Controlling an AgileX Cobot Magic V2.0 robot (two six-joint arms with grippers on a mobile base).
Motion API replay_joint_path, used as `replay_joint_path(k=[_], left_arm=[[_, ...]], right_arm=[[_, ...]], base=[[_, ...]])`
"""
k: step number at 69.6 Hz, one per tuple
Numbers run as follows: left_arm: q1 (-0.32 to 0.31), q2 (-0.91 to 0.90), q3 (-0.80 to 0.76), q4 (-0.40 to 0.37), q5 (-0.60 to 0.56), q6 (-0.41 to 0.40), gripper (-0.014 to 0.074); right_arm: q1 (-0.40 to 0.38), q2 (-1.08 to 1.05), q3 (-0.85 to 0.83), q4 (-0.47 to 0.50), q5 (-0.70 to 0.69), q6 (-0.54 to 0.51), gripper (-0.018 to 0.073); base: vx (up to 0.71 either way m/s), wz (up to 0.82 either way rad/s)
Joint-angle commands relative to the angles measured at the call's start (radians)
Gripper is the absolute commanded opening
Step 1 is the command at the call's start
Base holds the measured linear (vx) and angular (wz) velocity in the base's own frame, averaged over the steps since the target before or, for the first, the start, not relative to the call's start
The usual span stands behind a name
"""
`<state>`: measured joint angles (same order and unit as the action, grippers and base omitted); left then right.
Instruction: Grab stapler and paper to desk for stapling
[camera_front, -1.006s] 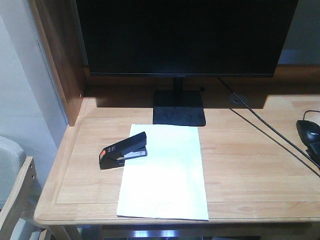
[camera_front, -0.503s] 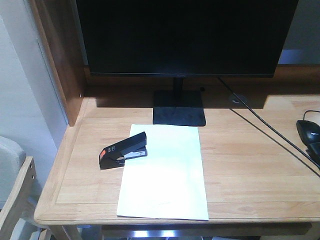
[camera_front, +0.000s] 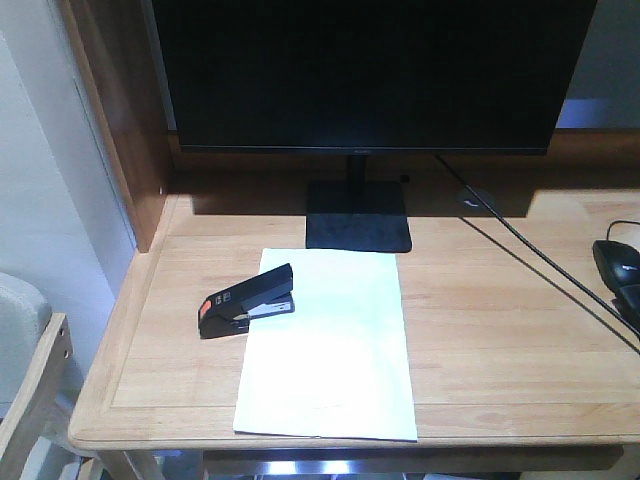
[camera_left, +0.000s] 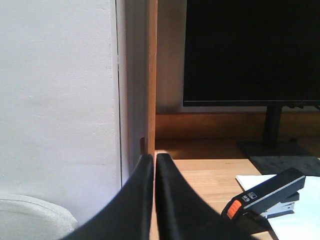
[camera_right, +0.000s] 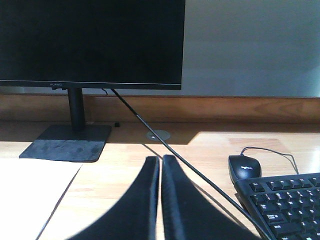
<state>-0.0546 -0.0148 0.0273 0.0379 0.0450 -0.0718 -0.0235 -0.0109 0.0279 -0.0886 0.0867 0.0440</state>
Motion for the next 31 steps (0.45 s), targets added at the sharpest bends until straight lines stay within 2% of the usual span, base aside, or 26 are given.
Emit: replay_joint_path(k=[1, 31], left_arm=[[-0.005, -0.012, 0.029, -0.002, -0.074, -0.002, -0.0007], [-0.005, -0.012, 0.029, -0.002, -0.074, -0.002, -0.0007]], right_arm=[[-0.007, -0.014, 0.003, -0.012, -0.073, -0.001, -0.0009], [-0.007, -0.014, 0.003, -0.012, -0.073, -0.001, -0.0009]], base=[[0.00, 0.00], [0.00, 0.00]])
